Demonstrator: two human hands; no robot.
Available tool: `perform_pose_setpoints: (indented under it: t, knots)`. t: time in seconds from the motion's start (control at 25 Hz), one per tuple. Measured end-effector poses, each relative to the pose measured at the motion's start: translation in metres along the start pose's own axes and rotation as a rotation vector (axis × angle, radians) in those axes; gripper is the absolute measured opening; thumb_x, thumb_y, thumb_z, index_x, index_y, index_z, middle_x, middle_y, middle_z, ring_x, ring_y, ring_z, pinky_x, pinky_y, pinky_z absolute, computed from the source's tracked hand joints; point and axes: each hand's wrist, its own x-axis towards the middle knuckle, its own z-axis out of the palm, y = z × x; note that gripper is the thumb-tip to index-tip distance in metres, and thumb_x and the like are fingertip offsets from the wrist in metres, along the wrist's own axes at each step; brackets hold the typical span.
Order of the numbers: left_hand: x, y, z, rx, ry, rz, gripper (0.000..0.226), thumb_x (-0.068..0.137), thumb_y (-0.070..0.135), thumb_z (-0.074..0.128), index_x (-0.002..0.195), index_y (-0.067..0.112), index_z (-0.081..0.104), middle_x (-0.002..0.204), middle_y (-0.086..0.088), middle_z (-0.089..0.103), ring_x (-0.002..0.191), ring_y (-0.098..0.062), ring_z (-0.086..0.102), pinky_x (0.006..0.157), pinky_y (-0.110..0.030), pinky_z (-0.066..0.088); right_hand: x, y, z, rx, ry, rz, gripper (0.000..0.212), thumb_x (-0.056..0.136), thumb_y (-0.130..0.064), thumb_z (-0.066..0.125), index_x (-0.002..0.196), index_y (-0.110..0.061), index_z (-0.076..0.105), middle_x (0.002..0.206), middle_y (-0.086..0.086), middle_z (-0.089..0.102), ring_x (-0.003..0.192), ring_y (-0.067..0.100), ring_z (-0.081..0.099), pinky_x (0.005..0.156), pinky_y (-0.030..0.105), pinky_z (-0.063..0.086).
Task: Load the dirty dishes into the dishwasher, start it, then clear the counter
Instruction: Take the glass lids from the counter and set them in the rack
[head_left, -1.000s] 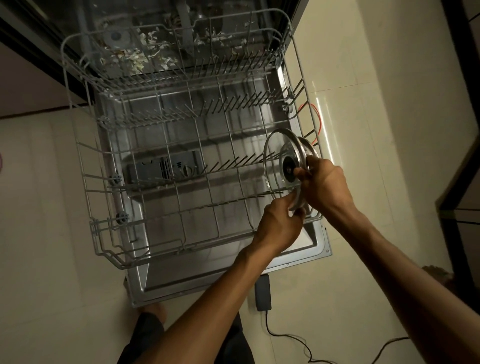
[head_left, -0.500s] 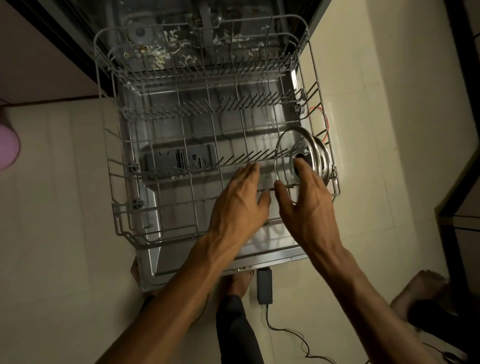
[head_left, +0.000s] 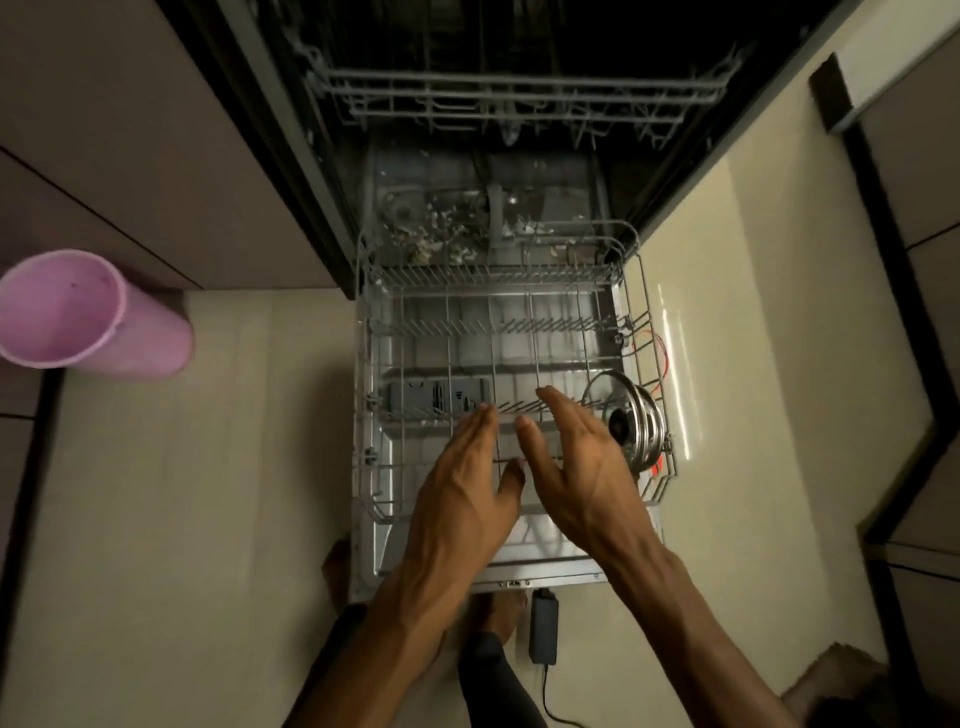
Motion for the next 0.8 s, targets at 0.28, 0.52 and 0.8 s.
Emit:
perform_pose_setpoints:
  t: [0.28,0.52,0.8]
  knots:
    - [-0.060,0.043,-0.099,-0.020,0.126,0.011,0.067,0.098,0.031,0.053,0.154,0.018,0.018,0.161,0.003,0.017,0.147,-0.010,0.015,0.115,-0.020,0.017,-0.031,-0.097,-0.062,-0.001,-0.041,-0.109,0.065,0.097,-0.060,0.026,0.146,-0.019,0.037,0.148,0.005,0.045,0.136,0.018,0.040,0.113,0.042,0.033]
    - [-0.124,0.074,-0.157,-0.062,0.183,-0.003,0.067,0.098,0.027,0.054,0.153,0.014,0.020,0.160,-0.002,0.021,0.148,-0.014,0.018,0.119,-0.032,0.024,-0.075,-0.154,-0.105,-0.002,-0.081,-0.184,0.071,0.094,-0.066,0.021,0.145,-0.019,0.037,0.149,0.005,0.044,0.137,0.018,0.039,0.112,0.046,0.034]
    - [-0.183,0.081,-0.197,-0.141,0.302,-0.093,0.065,0.099,0.038,0.050,0.153,0.018,0.021,0.160,0.001,0.023,0.146,-0.013,0.023,0.110,-0.017,0.021,-0.114,-0.208,-0.124,0.068,-0.110,-0.261,0.076,0.090,-0.070,0.021,0.146,-0.021,0.036,0.149,0.002,0.044,0.136,0.014,0.039,0.110,0.034,0.033]
